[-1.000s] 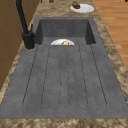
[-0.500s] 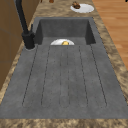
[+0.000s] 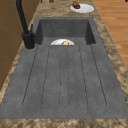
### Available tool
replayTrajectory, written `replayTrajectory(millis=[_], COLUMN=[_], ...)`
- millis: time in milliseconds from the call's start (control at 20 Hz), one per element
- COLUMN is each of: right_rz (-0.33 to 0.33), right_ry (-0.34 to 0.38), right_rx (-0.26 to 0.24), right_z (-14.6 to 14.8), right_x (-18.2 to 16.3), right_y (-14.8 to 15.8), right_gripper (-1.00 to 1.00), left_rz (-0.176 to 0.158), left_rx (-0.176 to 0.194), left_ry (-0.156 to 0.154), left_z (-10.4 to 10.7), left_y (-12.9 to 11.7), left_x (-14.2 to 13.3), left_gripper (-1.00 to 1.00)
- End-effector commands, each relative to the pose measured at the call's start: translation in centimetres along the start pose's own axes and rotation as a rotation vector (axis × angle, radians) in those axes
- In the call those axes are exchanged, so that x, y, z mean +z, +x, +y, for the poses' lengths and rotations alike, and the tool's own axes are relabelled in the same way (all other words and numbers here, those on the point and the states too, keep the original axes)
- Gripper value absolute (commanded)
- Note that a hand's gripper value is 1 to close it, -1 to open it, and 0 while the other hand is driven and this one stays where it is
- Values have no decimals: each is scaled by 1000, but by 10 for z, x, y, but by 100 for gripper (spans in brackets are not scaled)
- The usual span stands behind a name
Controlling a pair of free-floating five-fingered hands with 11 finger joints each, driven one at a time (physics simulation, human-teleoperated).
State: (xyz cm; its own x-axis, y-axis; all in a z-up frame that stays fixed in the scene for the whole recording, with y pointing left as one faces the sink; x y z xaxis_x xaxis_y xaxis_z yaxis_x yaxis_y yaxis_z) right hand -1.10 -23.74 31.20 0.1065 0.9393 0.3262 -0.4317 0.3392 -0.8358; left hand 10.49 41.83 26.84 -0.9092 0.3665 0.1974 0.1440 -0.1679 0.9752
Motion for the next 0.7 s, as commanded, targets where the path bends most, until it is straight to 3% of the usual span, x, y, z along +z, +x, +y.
replayTrajectory(millis=[0, 200, 650], right_rz=[0, 0, 0], right_ry=[0, 0, 0], right_rx=[0, 0, 0], right_z=[0, 0, 0], right_x=[0, 0, 0], right_y=[0, 0, 0], right_gripper=[0, 0, 0], left_rz=[48, 78, 87], left_rx=[3, 21, 51], left_ry=[15, 20, 20], left_z=[-2, -4, -10], left_y=[0, 5, 16], left_x=[20, 31, 64], left_gripper=[-100, -100, -100])
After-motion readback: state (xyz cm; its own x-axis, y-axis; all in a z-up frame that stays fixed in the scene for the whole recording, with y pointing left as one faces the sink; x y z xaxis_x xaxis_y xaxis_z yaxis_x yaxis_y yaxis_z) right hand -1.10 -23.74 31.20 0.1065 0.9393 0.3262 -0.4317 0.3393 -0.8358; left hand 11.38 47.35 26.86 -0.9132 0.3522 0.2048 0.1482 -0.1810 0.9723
